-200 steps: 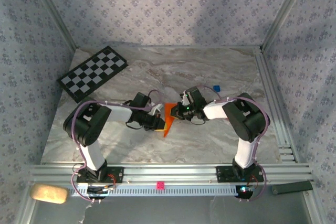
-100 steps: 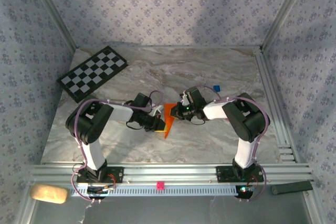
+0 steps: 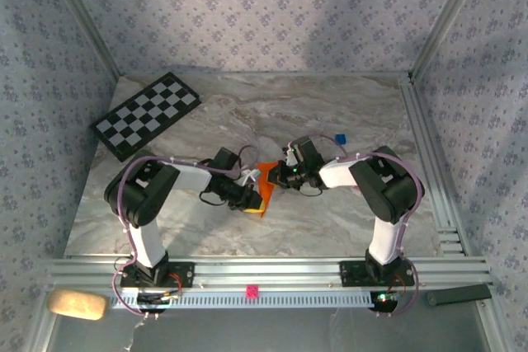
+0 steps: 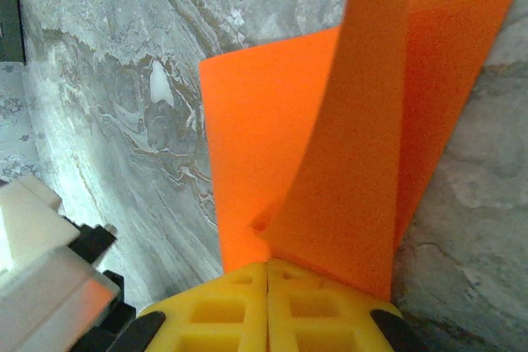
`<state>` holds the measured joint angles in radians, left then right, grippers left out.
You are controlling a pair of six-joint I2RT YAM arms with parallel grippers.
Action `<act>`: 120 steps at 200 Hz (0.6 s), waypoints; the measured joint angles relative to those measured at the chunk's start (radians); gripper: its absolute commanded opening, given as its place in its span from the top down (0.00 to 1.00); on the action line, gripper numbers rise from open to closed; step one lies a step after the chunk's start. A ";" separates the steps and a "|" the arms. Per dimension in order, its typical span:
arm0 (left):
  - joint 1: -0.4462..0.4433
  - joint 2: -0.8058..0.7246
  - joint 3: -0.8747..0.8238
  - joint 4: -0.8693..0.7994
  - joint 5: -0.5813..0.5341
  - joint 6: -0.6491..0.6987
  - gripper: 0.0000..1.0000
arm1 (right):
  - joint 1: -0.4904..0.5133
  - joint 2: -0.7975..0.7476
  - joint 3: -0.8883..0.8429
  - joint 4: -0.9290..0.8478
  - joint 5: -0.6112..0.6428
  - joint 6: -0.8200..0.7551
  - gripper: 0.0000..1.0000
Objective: Fold a paper plane with a square sheet of paper (pick it up from the middle)
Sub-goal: Fold the wing for the fifth time at the center of the table.
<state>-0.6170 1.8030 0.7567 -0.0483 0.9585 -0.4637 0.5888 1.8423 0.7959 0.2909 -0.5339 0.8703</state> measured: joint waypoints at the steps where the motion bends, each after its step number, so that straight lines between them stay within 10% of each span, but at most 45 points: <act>1: 0.000 0.000 0.000 -0.001 0.000 0.000 0.95 | 0.000 0.000 0.000 0.000 0.000 0.000 0.92; 70: -0.005 0.016 0.002 -0.031 -0.021 0.058 1.00 | 0.003 0.000 0.002 -0.003 0.007 0.000 0.92; 120: -0.014 -0.019 0.002 -0.065 -0.034 0.077 0.81 | 0.011 0.001 0.007 -0.007 0.021 0.000 0.92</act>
<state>-0.6315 1.7840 0.7586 -0.1135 0.9245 -0.3866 0.6003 1.8431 0.8032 0.2836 -0.5133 0.8707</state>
